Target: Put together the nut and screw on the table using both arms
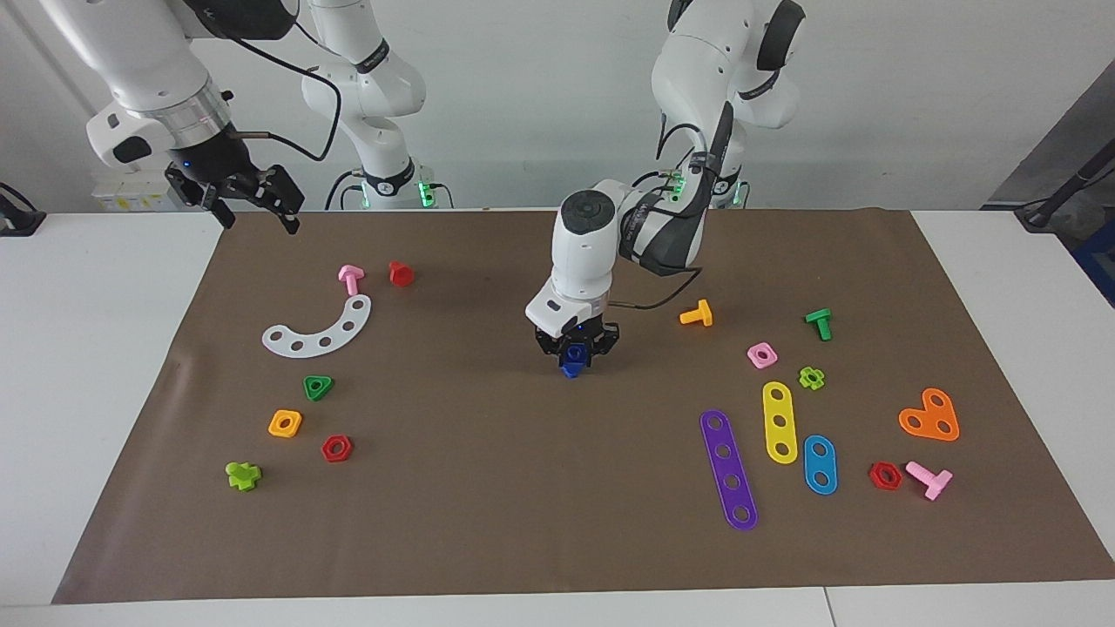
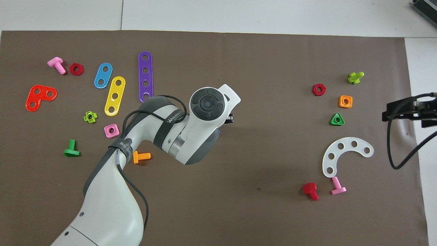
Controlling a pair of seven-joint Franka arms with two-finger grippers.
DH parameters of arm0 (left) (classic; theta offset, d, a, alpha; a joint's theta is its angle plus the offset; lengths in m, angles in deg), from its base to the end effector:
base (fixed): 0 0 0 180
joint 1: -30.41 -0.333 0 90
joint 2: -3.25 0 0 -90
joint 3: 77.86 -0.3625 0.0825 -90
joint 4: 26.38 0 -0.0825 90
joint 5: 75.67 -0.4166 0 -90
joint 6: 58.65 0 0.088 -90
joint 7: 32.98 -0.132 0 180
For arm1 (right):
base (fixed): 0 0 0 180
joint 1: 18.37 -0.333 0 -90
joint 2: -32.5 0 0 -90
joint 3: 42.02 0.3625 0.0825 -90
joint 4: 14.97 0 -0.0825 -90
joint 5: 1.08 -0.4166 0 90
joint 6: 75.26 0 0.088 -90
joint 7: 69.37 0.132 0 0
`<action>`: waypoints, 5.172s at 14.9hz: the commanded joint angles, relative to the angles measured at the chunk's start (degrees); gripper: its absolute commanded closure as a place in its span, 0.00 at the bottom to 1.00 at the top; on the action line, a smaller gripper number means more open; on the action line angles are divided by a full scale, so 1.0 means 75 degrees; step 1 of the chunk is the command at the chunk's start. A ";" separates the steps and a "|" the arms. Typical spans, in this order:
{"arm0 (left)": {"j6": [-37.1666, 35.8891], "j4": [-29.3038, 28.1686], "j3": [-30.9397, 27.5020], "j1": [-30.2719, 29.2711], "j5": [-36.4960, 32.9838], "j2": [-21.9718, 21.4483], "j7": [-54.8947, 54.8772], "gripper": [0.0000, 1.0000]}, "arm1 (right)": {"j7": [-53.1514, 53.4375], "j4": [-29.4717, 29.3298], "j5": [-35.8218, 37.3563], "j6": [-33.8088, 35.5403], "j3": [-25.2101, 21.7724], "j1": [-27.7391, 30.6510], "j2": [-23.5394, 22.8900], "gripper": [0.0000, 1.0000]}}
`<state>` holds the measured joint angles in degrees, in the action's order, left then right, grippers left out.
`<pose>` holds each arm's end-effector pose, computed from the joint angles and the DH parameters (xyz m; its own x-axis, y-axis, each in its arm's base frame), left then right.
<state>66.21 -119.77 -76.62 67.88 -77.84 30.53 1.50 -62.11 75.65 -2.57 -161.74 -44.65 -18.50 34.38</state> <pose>0.5779 -0.4579 0.3507 0.9932 -0.0904 0.0730 -0.0922 -0.9955 0.0227 0.5676 -0.0217 0.6543 0.9849 -0.1678 -0.0426 -0.1688 -0.9854 -0.0223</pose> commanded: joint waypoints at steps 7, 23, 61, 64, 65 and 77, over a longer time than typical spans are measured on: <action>-0.0663 0.0019 -0.0130 0.0195 -0.0297 -0.0180 0.0207 0.98 | 0.0052 0.0198 0.0515 -0.0070 0.0081 0.0006 0.0160 0.00; 0.0696 -0.0731 -0.0130 0.0195 -0.0308 -0.0262 0.0324 0.95 | 0.0017 0.0222 0.0515 -0.0105 0.0081 0.0006 0.0160 0.00; -0.3473 0.0262 -0.0189 -0.4832 0.0324 -0.3673 -0.6238 0.00 | 0.0017 0.0140 0.0375 -0.0094 0.0069 0.0029 0.0137 0.00; -0.4246 0.0895 -0.0154 -0.4891 0.0547 -0.3567 -0.6203 0.00 | 0.0006 0.0140 0.0398 -0.0047 0.0069 0.0029 0.0137 0.00; -0.4585 0.1106 -0.0153 -0.4891 0.0559 -0.3474 -0.6192 0.00 | -0.0041 0.0140 0.0398 -0.0035 0.0069 0.0029 0.0137 0.00; -0.4905 0.0441 -0.0153 -0.4903 0.0571 -0.4036 -0.5594 0.00 | -0.0158 0.0163 0.0433 0.0000 0.0069 0.0076 0.0149 0.00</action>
<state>29.27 -114.09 -78.25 32.16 -74.07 2.30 -41.78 -62.16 75.84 0.36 -161.73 -44.55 -18.67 34.40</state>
